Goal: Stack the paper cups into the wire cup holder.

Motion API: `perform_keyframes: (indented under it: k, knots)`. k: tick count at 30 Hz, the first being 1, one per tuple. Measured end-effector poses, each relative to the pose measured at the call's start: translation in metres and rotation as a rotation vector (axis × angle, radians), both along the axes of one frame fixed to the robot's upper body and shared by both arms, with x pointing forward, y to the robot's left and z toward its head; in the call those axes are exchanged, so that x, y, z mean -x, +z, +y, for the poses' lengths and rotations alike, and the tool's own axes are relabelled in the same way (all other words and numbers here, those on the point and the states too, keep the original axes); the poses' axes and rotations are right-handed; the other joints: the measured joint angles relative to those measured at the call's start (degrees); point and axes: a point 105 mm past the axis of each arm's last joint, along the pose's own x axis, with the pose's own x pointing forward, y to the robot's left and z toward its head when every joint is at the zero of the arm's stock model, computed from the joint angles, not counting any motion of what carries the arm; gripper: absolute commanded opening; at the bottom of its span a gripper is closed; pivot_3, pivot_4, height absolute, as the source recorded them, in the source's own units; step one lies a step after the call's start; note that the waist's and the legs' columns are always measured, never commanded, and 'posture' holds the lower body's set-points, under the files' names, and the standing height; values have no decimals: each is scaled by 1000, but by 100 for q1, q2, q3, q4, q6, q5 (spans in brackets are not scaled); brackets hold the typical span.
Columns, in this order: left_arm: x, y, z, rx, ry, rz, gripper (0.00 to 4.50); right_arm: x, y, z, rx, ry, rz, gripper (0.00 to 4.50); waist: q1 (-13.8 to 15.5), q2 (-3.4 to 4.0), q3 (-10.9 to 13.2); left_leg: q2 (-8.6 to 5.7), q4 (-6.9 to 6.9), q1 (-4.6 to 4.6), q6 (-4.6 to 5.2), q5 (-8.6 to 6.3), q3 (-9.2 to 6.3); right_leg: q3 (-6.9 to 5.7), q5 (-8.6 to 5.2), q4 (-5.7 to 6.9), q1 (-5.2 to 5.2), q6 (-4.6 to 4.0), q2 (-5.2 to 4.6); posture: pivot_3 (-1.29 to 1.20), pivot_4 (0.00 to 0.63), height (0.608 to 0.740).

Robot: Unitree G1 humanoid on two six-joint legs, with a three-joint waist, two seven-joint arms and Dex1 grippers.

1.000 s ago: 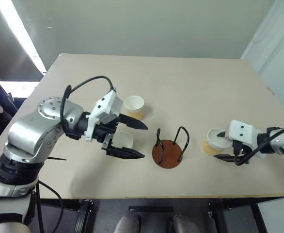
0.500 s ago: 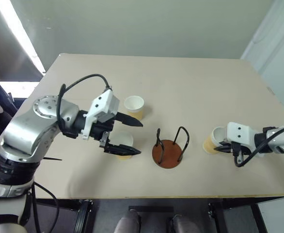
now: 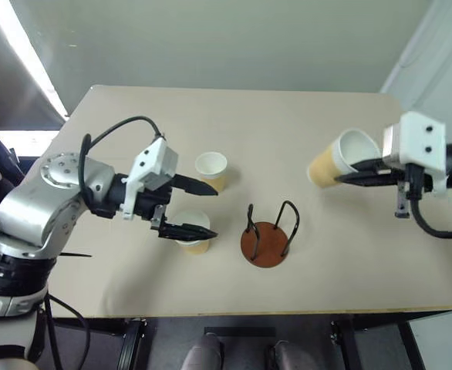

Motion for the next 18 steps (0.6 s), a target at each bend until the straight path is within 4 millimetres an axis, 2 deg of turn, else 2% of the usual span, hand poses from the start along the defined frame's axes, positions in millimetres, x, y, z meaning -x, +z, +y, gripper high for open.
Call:
perform_keyframes:
  k: [3,5,11,18]
  knots:
    - [-1,0,1,4,0,-7,4500,13,0,28,-12,119,24,49,-20,0,0,1,0,0,0,0,-1,0,-1,2,-2,-1,1,0,150,740]
    - [-2,0,2,6,3,-10,4500,18,-4,37,-15,161,60,49,-12,0,0,0,1,-1,1,1,-2,0,-1,1,-2,-1,1,0,150,740]
    - [-4,-1,0,14,0,-15,4500,17,-19,46,-11,182,128,49,-13,0,0,1,1,-2,2,1,-2,0,-2,2,-4,-3,0,0,150,740]
    - [-4,-2,-3,30,-5,-15,4500,15,-32,47,16,186,152,49,-22,0,0,1,2,-3,2,0,-2,0,-2,2,-4,-3,0,0,150,740]
